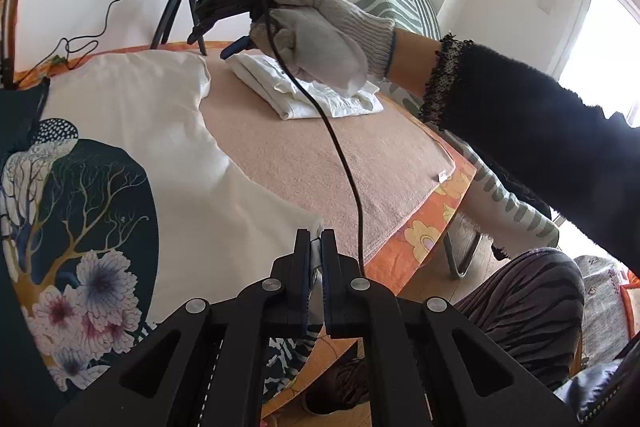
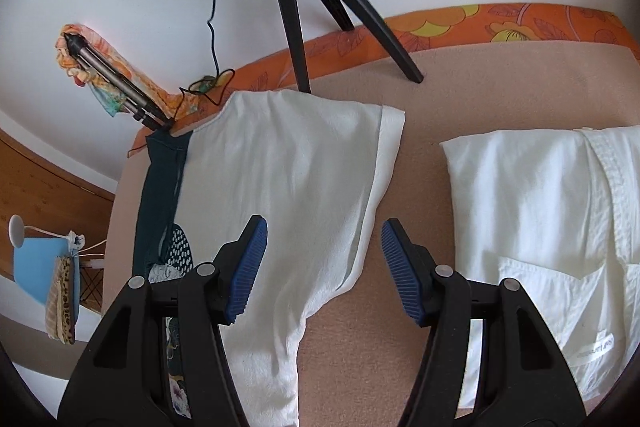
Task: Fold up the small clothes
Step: 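Grasp the cream side edge with both grippers and fold it inward over the print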
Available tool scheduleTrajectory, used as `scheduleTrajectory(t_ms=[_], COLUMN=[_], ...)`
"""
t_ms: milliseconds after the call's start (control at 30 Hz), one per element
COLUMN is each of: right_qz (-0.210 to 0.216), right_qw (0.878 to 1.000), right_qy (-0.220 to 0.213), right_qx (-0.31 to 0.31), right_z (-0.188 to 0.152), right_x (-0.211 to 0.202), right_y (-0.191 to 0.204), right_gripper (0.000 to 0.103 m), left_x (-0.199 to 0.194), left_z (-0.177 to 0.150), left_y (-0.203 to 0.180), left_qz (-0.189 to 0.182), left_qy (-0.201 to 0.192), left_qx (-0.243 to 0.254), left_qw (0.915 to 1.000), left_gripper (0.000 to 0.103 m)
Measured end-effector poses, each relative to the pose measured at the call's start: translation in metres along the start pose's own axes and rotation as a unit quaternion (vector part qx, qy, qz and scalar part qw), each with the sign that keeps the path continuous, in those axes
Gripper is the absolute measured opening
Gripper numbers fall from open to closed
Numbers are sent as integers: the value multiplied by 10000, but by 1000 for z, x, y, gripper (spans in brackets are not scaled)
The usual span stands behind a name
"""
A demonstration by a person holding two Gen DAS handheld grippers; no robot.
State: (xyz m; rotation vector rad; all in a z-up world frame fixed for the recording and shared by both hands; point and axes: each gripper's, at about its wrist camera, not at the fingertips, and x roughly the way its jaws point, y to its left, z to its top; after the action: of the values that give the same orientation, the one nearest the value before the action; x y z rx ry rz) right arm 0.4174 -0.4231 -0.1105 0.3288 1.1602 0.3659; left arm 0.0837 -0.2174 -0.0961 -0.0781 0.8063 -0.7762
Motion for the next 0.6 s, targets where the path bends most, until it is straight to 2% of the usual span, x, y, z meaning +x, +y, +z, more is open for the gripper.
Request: scheduleTrajectory(t_ms=[67,233,400,467,600], right_qz=[-246,-632,-951,-1008,-1257], right_qw=[9996,9975,9950,9945,9918], right_qy=[90,241,303,277,173], right_qx=[84,192,99,-10,-158], right_z=[5,14,14,14,20], right_x=[16,43,61,64,62], right_y=[2,1,7,13,31], right_gripper=[62,46,17,9,5], left_x=[0,-2,-6,-7,-12], left_z=[-2,-7,-13,-15,-18], left_y=[2,10,20,23,32], left_qz=[-37,-150,-292,-344,-388], left_qy=[-15,-86,-143,-161,-255], left_qx=[-42,-250,-415,-502,-681], left_qw=[10000,9995,9986,9980,9966], left_gripper=[4,4,4,4,3])
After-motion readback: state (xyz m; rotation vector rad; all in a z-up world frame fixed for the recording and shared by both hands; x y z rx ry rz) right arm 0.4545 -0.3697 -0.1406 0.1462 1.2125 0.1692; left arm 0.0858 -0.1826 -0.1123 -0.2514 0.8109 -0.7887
